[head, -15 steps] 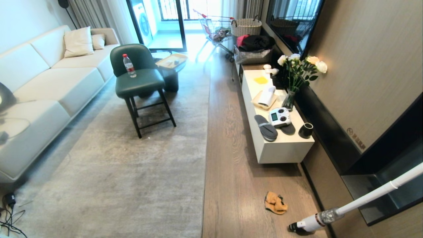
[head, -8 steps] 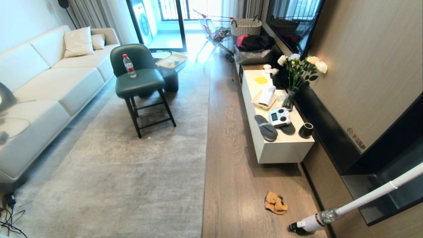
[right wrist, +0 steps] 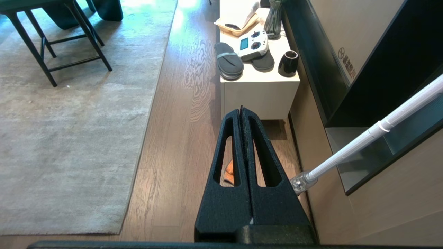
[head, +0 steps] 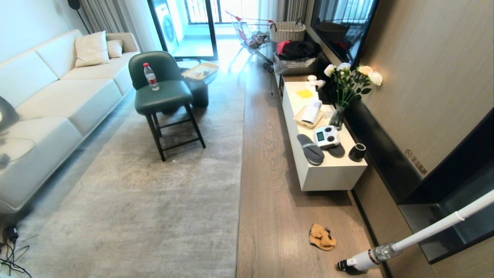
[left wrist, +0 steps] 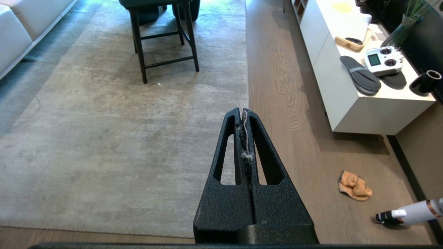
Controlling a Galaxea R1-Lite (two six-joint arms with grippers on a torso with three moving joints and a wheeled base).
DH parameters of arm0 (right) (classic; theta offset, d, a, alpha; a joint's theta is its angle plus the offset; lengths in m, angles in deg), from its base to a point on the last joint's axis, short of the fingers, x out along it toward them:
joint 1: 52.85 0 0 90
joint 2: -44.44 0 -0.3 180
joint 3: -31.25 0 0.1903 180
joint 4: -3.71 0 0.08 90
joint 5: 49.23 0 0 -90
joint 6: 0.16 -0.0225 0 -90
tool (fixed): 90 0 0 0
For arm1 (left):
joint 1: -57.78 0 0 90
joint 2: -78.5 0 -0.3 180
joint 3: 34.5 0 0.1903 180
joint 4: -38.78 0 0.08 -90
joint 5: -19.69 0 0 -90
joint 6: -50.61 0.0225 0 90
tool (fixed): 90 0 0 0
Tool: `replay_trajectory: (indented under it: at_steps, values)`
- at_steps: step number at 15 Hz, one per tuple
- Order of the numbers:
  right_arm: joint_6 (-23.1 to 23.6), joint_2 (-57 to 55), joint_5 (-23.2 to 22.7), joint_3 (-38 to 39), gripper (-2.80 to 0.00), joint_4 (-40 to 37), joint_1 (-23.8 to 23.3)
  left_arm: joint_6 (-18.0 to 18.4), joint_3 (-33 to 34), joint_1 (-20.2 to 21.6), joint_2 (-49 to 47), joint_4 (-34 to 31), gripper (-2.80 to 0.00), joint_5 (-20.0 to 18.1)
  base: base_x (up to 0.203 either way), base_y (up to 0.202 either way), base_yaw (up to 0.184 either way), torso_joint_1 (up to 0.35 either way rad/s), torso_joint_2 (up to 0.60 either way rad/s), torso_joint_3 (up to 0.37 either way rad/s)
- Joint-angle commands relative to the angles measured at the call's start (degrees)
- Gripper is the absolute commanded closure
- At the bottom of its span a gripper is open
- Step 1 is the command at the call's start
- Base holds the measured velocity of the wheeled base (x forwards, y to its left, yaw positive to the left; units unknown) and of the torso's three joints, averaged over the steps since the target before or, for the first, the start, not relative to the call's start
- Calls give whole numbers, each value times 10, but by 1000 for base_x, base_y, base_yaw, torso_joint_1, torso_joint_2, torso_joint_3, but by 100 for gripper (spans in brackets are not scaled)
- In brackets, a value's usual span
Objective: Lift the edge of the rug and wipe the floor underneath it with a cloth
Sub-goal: Pick up the rag
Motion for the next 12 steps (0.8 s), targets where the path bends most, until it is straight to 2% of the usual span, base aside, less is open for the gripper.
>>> replay_trajectory:
  at_steps: [1, 12]
  values:
    - [1, -1, 0, 0, 0, 0, 0, 0, 0, 0, 0, 0, 0, 0, 0, 0, 0, -85, 153, 110]
    - [-17, -1, 11, 0, 0, 1, 0, 0, 0, 0, 0, 0, 0, 0, 0, 0, 0, -105, 243, 136]
